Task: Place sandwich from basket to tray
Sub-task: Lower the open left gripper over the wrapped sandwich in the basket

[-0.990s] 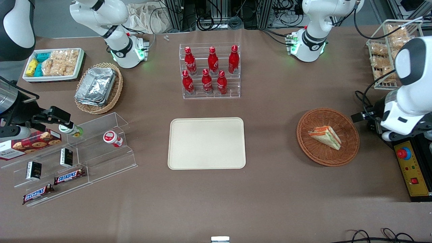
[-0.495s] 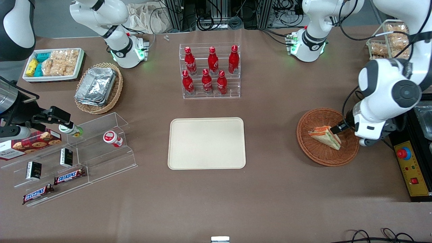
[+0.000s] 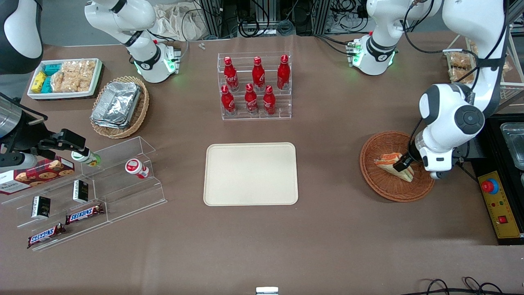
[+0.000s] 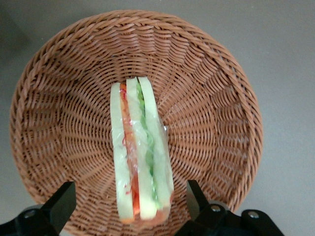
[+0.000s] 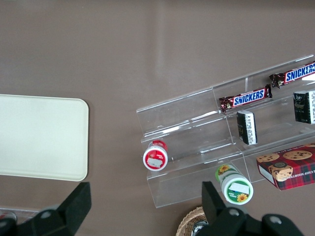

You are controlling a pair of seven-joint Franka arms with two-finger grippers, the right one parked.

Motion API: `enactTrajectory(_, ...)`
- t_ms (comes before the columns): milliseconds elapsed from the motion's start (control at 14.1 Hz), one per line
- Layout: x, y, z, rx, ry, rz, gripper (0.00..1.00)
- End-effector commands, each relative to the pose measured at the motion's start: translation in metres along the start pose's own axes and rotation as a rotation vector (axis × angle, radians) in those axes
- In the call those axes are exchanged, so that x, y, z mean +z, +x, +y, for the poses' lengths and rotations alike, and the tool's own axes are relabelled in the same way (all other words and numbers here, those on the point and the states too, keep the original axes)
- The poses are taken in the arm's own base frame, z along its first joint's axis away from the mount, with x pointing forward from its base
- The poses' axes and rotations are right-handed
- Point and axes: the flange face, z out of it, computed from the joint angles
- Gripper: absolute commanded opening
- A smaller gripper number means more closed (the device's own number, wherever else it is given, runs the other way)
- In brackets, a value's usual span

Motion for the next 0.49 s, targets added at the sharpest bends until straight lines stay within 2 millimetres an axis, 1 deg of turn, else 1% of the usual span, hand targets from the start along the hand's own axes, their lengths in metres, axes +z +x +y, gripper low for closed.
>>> enactTrajectory(0,0.021,0.009,-0.008,-0.082,-0.023,0.016,1.0)
enactTrajectory(141,0.032,0.008,-0.01,-0.116,-0.028,0.021,0.98)
enactTrajectory(212,0.034,0.007,-0.01,-0.129,-0.032,0.024,0.94)
enactTrajectory(354,0.035,0.004,-0.01,-0.152,-0.028,0.02,0.78)
enactTrajectory(424,0.036,0.002,-0.009,-0.157,-0.025,0.017,0.72)
